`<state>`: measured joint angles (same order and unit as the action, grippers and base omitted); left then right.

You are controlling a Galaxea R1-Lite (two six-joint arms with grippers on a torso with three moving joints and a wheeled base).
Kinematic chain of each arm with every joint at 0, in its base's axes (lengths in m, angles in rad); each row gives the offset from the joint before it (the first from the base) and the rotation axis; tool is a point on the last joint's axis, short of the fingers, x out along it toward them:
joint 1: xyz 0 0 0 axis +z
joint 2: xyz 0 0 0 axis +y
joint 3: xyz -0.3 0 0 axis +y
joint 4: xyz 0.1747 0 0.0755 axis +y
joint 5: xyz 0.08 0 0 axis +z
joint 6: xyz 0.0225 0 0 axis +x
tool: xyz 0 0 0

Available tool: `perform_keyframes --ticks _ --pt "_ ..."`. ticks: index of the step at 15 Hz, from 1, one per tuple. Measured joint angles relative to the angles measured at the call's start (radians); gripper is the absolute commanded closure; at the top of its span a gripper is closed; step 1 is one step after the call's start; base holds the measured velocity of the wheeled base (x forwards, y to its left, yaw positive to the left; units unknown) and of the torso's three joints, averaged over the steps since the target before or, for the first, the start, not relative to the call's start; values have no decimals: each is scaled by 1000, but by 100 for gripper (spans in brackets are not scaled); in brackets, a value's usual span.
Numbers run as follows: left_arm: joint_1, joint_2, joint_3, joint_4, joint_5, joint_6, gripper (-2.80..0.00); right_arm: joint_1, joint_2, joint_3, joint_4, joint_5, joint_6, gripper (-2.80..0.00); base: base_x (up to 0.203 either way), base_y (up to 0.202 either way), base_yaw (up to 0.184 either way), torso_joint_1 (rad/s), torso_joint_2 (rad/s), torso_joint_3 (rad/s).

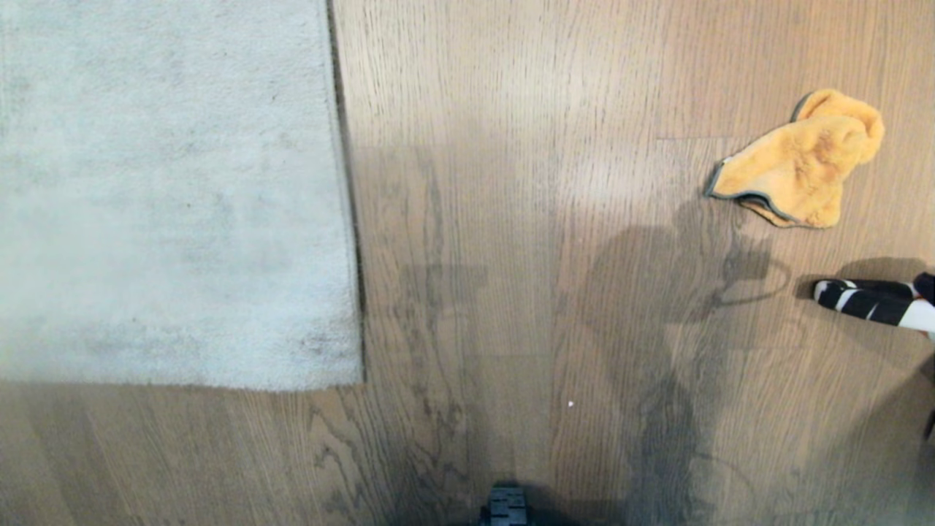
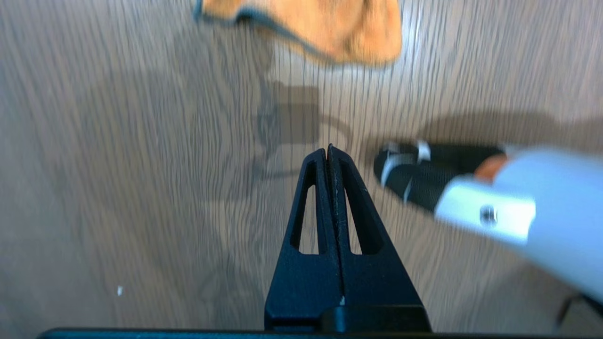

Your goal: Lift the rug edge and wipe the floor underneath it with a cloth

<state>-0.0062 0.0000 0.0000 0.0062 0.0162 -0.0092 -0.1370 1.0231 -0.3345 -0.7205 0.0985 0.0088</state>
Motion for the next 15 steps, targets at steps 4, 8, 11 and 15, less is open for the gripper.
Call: perform_keyframes --ticks 4,8,11,15 --pt "0 0 0 0 0 0 0 18 -145 179 10 0 -12 0 0 0 0 0 0 0" --pt "0 0 0 0 0 0 0 32 -352 317 128 -1 -49 0 0 0 0 0 0 0" --pt "0 0 0 0 0 -1 0 28 -514 331 333 -2 -69 0 0 0 0 0 0 0" --pt "0 0 0 0 0 0 0 33 -688 334 617 -51 -113 0 0 0 0 0 0 0"
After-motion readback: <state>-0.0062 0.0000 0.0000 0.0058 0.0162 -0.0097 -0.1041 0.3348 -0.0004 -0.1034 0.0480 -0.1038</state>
